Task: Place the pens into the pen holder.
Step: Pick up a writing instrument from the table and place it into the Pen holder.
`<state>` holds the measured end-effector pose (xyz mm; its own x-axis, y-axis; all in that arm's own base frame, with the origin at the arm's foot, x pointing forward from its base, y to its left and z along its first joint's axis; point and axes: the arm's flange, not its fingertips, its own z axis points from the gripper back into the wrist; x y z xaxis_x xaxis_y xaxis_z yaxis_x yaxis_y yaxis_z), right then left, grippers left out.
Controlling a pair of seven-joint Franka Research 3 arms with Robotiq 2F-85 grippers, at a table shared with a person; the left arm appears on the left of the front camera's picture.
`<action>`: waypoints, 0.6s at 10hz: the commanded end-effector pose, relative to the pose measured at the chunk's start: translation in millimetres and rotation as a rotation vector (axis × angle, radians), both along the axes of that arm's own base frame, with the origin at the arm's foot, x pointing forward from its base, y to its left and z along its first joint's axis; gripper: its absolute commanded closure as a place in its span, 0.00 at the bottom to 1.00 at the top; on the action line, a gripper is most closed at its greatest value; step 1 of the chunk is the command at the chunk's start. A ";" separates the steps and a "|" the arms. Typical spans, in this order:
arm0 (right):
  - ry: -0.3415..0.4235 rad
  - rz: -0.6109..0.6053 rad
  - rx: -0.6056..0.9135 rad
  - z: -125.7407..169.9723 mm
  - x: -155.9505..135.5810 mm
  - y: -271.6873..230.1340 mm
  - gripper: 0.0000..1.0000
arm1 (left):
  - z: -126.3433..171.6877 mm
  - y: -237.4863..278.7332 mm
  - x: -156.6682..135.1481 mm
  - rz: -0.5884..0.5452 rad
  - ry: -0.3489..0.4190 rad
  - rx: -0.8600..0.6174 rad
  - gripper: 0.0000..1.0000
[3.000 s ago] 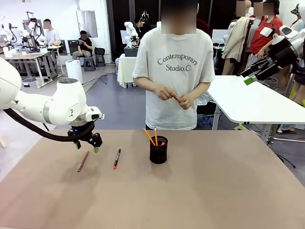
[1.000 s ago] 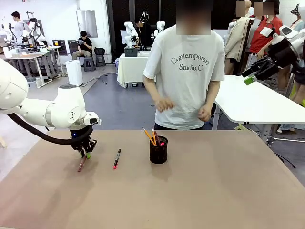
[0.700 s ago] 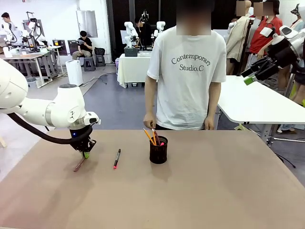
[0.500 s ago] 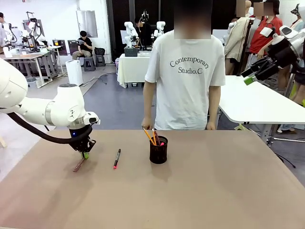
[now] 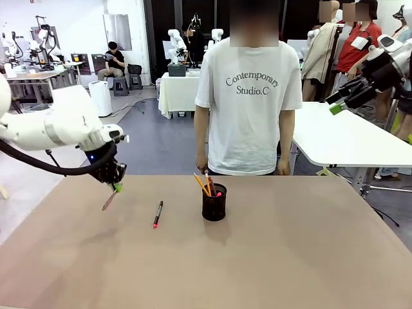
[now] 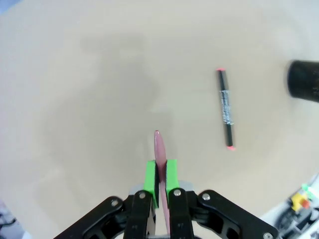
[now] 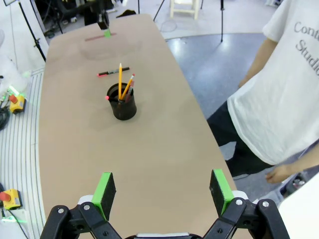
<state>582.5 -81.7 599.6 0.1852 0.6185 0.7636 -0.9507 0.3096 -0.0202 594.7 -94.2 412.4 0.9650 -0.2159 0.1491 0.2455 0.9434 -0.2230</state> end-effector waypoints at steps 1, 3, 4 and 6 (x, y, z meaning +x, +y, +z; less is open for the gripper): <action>-0.006 0.006 -0.001 1.3 -1.1 0.1 0.00 | 26.5 4.8 -6.8 -0.129 0.049 -0.162 1.00; -0.006 0.006 -0.001 1.3 -1.1 0.1 0.00 | 54.3 -4.6 -11.3 -0.243 0.061 -0.361 1.00; -0.006 0.006 -0.001 1.3 -1.1 0.1 0.00 | 62.6 -10.0 -12.7 -0.316 0.019 -0.469 1.00; -0.006 0.006 -0.001 1.3 -1.1 0.1 0.00 | 68.4 -12.1 -15.7 -0.555 -0.047 -0.733 1.00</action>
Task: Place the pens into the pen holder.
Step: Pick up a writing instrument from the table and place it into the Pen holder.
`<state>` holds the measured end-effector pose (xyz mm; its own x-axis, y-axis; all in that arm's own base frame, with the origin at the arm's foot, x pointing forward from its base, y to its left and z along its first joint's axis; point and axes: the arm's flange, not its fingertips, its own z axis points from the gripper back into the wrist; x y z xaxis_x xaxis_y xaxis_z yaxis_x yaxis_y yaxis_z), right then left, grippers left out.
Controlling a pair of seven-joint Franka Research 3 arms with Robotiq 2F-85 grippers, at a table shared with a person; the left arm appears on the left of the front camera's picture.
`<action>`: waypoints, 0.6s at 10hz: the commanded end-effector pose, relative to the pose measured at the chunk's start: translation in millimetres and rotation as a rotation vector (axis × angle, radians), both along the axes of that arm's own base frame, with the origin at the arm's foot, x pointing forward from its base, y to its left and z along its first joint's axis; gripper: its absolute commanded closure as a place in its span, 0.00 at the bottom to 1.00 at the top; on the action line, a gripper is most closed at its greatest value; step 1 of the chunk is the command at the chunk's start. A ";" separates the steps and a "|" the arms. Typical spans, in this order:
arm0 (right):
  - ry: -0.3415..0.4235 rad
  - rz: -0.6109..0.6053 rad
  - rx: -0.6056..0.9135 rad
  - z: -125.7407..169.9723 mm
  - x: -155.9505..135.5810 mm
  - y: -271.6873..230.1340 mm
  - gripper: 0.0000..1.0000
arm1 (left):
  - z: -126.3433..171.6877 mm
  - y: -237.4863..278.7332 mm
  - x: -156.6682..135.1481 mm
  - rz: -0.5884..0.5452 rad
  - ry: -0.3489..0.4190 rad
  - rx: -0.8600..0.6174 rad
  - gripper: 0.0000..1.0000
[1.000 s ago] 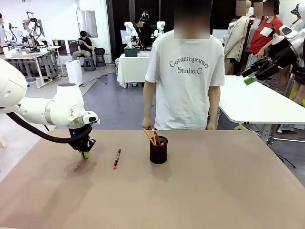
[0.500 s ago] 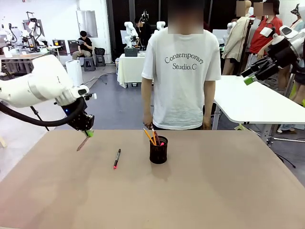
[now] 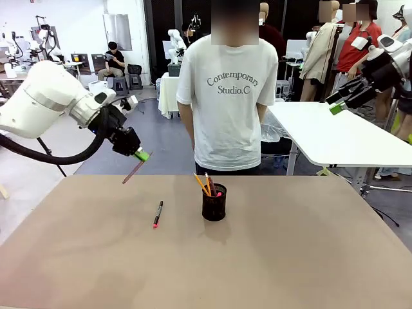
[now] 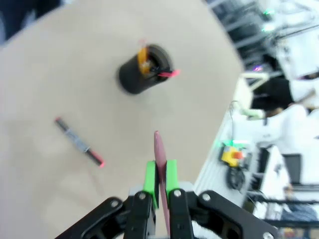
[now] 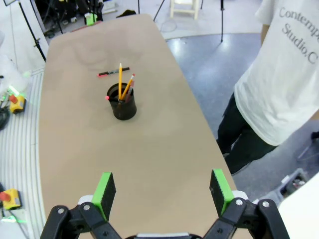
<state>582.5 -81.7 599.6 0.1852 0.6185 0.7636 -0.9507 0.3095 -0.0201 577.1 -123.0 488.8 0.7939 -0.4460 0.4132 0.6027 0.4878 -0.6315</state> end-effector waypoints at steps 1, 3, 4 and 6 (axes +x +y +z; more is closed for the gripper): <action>-0.006 0.005 -0.001 1.3 -1.1 0.1 0.00 | -9.8 18.0 2.1 -0.177 -0.011 -0.234 1.00; -0.006 0.005 -0.001 1.3 -1.1 0.1 0.00 | -18.5 22.3 -5.2 -0.221 -0.233 -0.433 1.00; -0.006 0.005 -0.001 1.3 -1.1 0.1 0.00 | -21.4 30.8 -8.5 -0.203 -0.299 -0.524 1.00; -0.006 0.005 -0.001 1.3 -1.1 0.1 0.00 | -26.1 34.1 -10.4 -0.203 -0.317 -0.579 1.00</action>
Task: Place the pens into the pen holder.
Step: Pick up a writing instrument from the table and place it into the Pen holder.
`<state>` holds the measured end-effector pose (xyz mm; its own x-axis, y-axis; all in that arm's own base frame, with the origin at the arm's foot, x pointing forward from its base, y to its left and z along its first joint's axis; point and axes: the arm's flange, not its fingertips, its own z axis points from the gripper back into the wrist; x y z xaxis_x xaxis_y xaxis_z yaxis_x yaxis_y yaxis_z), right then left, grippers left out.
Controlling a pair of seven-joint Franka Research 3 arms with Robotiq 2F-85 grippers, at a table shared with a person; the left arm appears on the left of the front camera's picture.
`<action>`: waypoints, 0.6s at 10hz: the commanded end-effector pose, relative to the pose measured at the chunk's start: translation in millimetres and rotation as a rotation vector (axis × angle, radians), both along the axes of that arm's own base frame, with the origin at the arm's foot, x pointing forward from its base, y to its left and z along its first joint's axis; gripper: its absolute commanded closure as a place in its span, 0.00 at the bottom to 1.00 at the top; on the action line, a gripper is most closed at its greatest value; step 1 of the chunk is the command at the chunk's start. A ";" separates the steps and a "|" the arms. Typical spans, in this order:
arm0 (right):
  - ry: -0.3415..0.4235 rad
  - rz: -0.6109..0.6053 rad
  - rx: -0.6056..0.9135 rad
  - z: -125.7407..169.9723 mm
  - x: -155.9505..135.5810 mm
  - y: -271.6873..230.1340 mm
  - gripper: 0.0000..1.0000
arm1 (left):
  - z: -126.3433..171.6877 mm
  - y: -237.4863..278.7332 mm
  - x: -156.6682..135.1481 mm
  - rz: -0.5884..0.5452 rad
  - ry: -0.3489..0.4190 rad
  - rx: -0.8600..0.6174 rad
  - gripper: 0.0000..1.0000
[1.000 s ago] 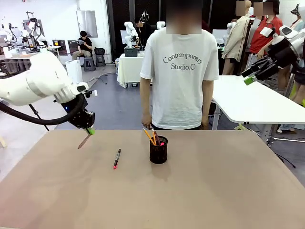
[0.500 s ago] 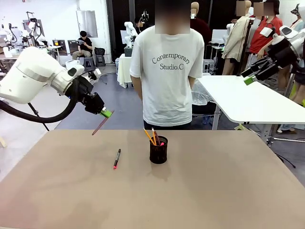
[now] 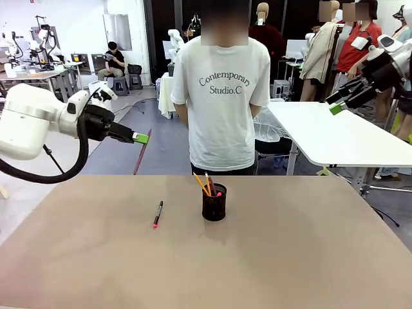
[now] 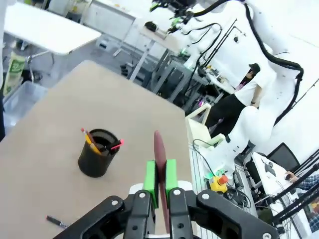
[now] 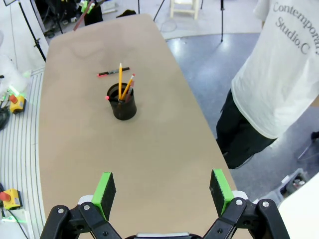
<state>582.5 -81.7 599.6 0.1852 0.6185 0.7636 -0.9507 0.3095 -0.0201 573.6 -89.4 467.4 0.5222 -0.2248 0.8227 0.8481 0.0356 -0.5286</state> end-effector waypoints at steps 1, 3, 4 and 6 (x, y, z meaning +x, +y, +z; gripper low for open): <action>-0.006 0.005 -0.001 1.3 -1.1 0.1 0.00 | 5.0 -3.8 3.5 0.010 0.020 0.048 1.00; -0.006 0.005 -0.001 1.3 -1.1 0.1 0.00 | 5.0 -3.8 3.5 0.010 0.020 0.048 1.00; -0.006 0.005 -0.001 1.3 -1.1 0.1 0.00 | 5.0 -3.8 3.5 0.010 0.020 0.048 1.00; -0.006 0.005 -0.001 1.3 -1.1 0.1 0.00 | 0.8 -4.5 2.1 0.008 0.007 0.027 1.00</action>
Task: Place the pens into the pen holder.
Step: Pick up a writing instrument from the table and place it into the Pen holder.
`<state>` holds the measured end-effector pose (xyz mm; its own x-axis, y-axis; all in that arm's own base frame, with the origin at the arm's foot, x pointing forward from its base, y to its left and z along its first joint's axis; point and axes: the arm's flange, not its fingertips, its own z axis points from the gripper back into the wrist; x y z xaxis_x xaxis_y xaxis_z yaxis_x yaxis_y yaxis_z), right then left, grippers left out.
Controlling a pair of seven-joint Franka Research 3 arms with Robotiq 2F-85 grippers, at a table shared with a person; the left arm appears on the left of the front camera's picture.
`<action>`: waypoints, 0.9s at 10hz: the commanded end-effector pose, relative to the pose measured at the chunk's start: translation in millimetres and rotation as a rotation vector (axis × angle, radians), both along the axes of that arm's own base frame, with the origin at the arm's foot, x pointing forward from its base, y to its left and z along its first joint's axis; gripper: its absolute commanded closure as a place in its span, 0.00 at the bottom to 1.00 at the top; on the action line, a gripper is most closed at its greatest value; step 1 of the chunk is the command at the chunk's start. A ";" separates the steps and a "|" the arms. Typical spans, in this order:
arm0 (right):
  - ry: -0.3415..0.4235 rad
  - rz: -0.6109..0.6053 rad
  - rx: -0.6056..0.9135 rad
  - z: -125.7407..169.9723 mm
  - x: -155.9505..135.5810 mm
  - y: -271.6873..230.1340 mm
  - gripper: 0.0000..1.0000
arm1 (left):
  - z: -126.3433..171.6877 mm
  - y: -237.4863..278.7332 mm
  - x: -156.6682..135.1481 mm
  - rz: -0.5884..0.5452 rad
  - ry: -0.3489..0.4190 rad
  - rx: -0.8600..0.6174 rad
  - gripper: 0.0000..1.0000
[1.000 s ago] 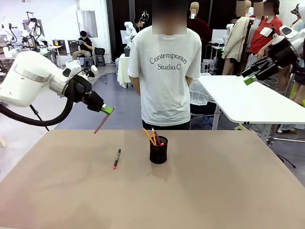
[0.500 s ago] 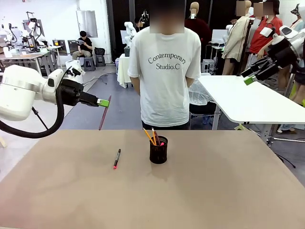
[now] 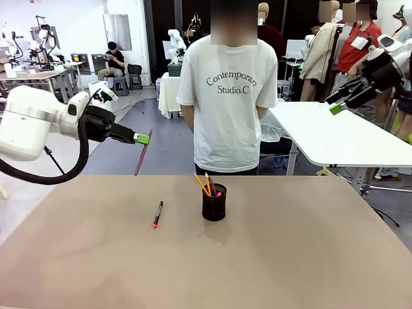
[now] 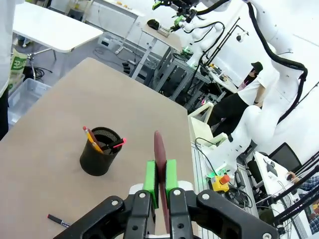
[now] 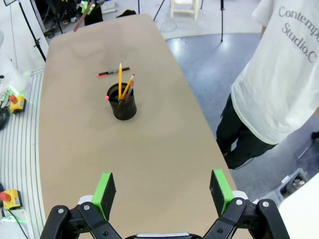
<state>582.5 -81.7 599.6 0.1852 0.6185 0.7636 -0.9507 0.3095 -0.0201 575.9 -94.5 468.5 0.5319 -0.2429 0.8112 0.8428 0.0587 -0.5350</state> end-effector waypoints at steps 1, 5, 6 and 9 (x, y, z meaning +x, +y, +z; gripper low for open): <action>-0.006 0.005 -0.001 1.3 -1.1 0.1 0.00 | -6.6 -11.6 2.8 0.047 -0.004 -0.010 1.00; -0.006 0.005 -0.001 1.3 -1.1 0.1 0.00 | -29.8 -98.6 -1.4 -0.017 -0.143 -0.121 1.00; -0.006 0.005 -0.001 1.3 -1.1 0.1 0.00 | -35.2 -116.0 -1.6 -0.022 -0.239 -0.165 1.00; -0.006 0.005 -0.001 1.3 -1.1 0.1 0.00 | -52.4 -164.0 -2.0 0.019 -0.341 -0.269 1.00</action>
<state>582.5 -81.7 599.6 0.1852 0.6185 0.7636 -0.9507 0.3094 -0.0200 571.5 -252.5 424.4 0.2875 -0.0436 0.9568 0.9558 -0.0506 -0.2896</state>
